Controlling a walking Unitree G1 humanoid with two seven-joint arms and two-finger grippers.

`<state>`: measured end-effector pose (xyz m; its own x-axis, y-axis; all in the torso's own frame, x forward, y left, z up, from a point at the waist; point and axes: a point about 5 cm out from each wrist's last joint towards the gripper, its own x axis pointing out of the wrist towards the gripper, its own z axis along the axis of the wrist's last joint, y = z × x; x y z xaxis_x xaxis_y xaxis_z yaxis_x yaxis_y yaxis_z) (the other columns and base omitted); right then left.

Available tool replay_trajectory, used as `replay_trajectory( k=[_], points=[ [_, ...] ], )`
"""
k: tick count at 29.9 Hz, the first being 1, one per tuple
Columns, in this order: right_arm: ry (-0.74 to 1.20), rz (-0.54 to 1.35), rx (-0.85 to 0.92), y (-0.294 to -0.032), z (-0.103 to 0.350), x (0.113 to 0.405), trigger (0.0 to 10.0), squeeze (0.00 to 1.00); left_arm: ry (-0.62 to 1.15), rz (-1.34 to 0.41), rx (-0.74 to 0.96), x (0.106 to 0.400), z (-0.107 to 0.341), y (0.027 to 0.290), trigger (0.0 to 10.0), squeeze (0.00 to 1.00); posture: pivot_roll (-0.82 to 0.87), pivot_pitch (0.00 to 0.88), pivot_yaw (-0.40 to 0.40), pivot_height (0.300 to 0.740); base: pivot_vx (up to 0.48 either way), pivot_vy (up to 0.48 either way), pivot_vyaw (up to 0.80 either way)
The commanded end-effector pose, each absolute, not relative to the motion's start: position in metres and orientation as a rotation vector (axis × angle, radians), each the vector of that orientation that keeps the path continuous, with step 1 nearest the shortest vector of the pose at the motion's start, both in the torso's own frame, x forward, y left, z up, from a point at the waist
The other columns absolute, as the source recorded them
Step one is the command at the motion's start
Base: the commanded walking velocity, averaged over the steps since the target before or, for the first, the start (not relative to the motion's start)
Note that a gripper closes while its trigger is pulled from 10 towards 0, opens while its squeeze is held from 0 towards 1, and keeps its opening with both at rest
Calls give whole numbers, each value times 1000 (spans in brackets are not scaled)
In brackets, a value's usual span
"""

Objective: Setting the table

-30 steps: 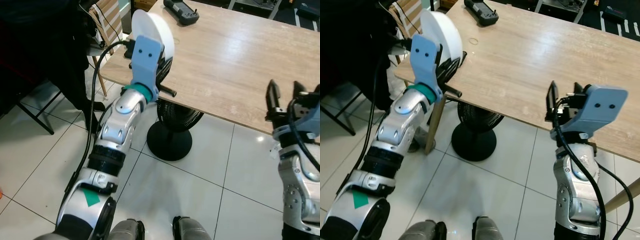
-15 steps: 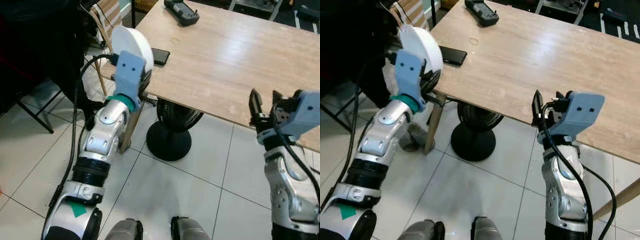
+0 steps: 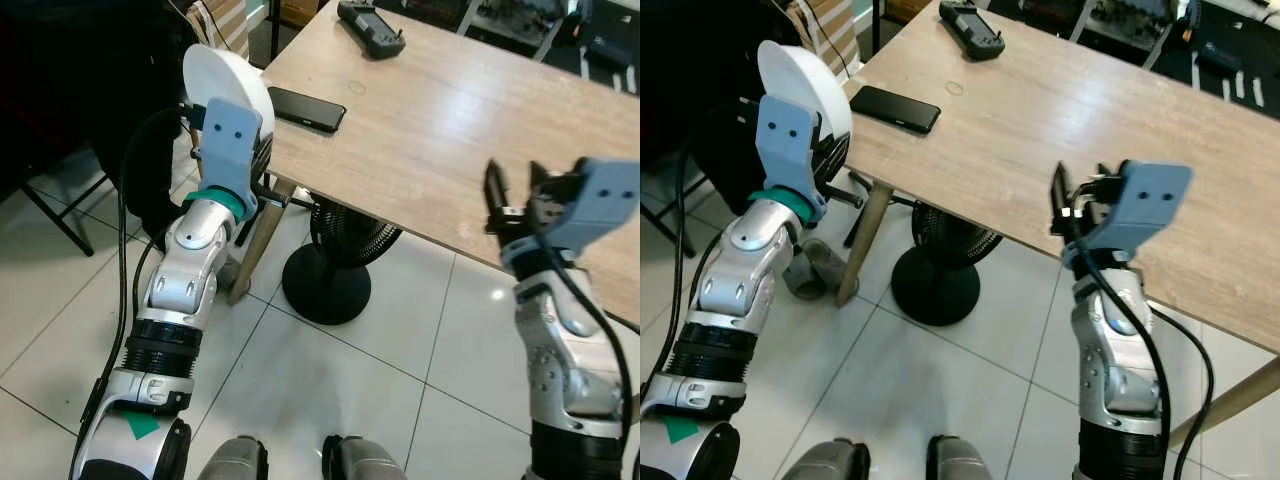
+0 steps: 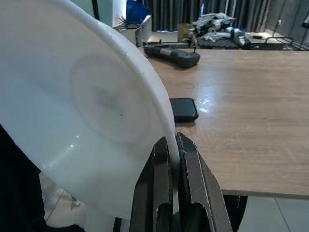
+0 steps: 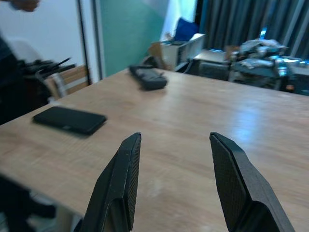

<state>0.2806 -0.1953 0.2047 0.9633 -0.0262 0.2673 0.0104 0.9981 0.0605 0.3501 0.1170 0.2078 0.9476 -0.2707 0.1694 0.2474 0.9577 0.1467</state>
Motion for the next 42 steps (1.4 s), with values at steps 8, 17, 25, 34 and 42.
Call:
replay_trajectory(
  k=[8, 17, 25, 34, 42],
  points=[
    [-275, -7, 10, -202, 213, 277, 10000, 0, -146, -343, 143, 346, 194, 98, 10000, 0, -5, 53, -37, 740, 0, 0, 0],
    [-225, -10, -5, -193, 194, 270, 10000, 0, -138, -330, 137, 346, 188, 94, 10000, 0, -18, 43, -46, 740, 0, 0, 0],
    [-236, -18, 21, -193, 197, 273, 10000, 0, -154, -329, 127, 348, 191, 90, 10000, 0, -13, 30, -50, 740, 0, 0, -80],
    [-243, -30, 39, -195, 198, 273, 10000, 0, -160, -346, 121, 348, 193, 83, 10000, 0, -18, 28, -42, 740, 0, 0, -746],
    [-241, -45, 39, -197, 197, 271, 10000, 0, -162, -359, 123, 349, 193, 81, 10000, 0, -20, 22, -29, 740, 0, 0, -800]
  ],
)
